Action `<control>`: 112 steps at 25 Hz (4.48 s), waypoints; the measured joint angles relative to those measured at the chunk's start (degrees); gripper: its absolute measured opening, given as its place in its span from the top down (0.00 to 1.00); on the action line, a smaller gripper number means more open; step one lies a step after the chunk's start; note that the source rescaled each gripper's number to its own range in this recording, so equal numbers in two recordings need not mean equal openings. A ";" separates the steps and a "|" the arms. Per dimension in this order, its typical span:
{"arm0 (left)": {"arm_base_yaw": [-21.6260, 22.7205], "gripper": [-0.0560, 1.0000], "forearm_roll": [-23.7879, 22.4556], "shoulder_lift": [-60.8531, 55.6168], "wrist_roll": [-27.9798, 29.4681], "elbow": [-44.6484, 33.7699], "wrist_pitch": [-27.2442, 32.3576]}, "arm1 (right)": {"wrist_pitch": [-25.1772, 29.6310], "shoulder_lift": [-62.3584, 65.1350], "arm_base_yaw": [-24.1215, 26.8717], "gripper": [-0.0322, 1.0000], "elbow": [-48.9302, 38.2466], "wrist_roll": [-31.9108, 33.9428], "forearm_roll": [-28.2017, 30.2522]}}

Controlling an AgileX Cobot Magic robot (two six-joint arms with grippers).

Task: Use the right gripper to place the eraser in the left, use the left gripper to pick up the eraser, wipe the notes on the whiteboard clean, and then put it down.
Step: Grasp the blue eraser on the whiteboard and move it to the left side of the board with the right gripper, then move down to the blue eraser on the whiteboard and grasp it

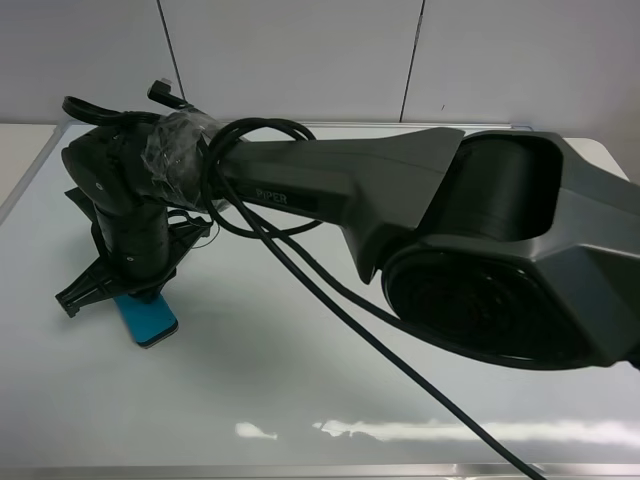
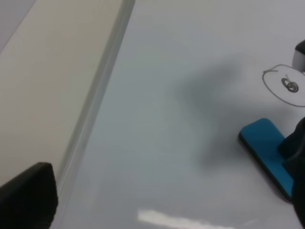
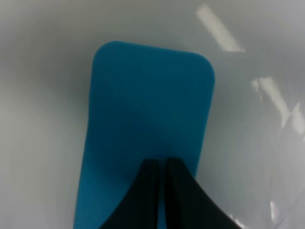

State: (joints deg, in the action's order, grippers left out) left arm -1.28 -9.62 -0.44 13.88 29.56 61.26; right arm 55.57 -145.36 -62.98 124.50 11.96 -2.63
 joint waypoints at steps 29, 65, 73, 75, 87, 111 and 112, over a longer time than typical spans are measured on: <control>0.00 0.00 0.00 0.00 0.00 0.00 0.00 | 13.59 23.54 12.73 0.17 -1.14 -4.10 9.13; 0.00 0.00 0.00 0.00 0.00 0.00 0.00 | 11.88 117.57 28.49 0.17 -70.69 7.60 16.85; 0.00 0.00 0.00 0.00 0.00 0.00 0.00 | 4.83 137.65 47.56 0.17 -91.03 -3.81 11.37; 0.00 0.00 0.00 0.00 0.00 0.00 0.00 | 4.77 142.11 50.45 0.17 -93.51 -7.48 9.05; 0.00 0.00 0.00 0.00 0.00 0.00 0.00 | 5.20 145.48 63.01 0.17 -95.25 -14.57 5.22; 0.00 0.00 0.00 0.00 0.00 0.00 0.00 | 5.20 145.48 61.39 0.17 -95.25 -15.10 4.30; 0.00 0.00 0.00 0.00 0.00 0.00 0.00 | 5.20 145.48 61.39 0.17 -95.25 -15.10 4.31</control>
State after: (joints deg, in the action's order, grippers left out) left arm -1.28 -9.62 -0.44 13.88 29.56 61.26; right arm 60.77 0.12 -1.59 29.25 -3.14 1.68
